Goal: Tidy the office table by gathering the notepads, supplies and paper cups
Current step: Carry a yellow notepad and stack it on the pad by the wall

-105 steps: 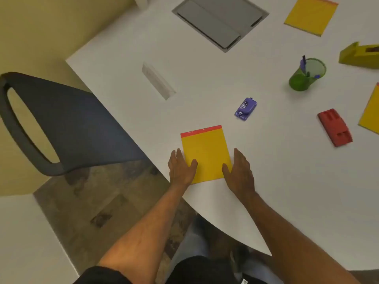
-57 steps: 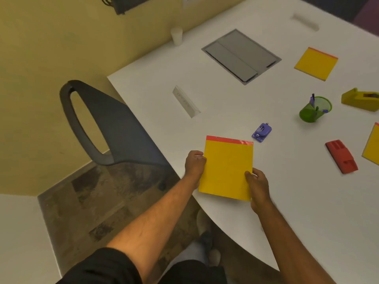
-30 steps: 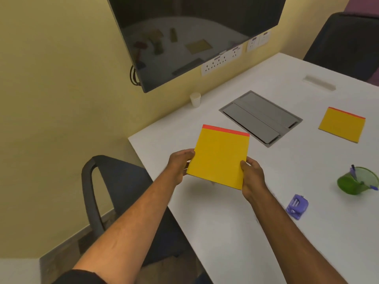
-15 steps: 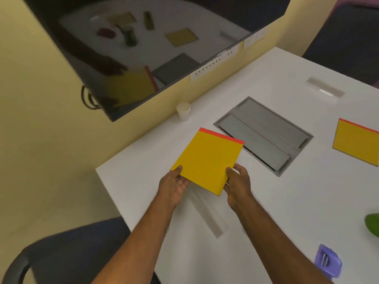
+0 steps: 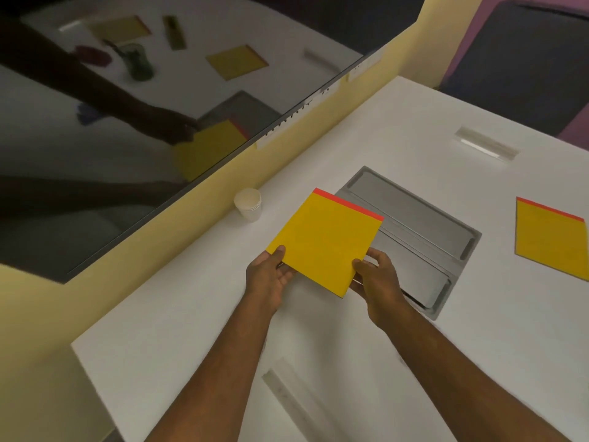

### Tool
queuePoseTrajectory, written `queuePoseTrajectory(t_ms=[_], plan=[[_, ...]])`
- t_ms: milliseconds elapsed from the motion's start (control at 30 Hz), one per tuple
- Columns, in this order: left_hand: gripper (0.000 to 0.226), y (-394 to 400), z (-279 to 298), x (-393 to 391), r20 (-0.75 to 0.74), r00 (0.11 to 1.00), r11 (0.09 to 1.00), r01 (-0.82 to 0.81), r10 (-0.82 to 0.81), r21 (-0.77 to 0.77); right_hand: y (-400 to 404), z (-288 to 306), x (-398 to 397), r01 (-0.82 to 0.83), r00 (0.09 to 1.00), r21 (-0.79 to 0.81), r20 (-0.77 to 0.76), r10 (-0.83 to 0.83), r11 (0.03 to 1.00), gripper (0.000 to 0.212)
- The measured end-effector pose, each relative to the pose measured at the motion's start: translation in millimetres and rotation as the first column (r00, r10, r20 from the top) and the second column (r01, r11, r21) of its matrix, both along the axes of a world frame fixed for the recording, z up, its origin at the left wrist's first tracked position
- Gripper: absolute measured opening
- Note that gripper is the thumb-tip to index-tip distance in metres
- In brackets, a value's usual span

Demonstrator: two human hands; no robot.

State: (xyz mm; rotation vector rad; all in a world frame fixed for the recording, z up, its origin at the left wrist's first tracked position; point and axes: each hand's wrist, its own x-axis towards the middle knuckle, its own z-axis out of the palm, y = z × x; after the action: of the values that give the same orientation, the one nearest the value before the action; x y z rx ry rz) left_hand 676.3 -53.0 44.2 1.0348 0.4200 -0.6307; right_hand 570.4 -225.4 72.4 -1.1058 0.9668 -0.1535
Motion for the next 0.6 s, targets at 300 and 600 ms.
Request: queuePoseTrajectory(t_ms=[300, 600], plan=[[0.012, -45, -38, 58, -0.039, 0.998, 0.998, -0.045, 0.047, 0.044, -44, -44, 68, 0.012, 1.000, 0.008, 0.013, -0.012, 1.000, 0.031], [0.028, -92, -60, 98, 0.017, 0.998, 0.998, -0.059, 0.059, -0.005, -80, -74, 139, 0.043, 0.996, 0.036, 0.077, -0.045, 0.998, 0.034]])
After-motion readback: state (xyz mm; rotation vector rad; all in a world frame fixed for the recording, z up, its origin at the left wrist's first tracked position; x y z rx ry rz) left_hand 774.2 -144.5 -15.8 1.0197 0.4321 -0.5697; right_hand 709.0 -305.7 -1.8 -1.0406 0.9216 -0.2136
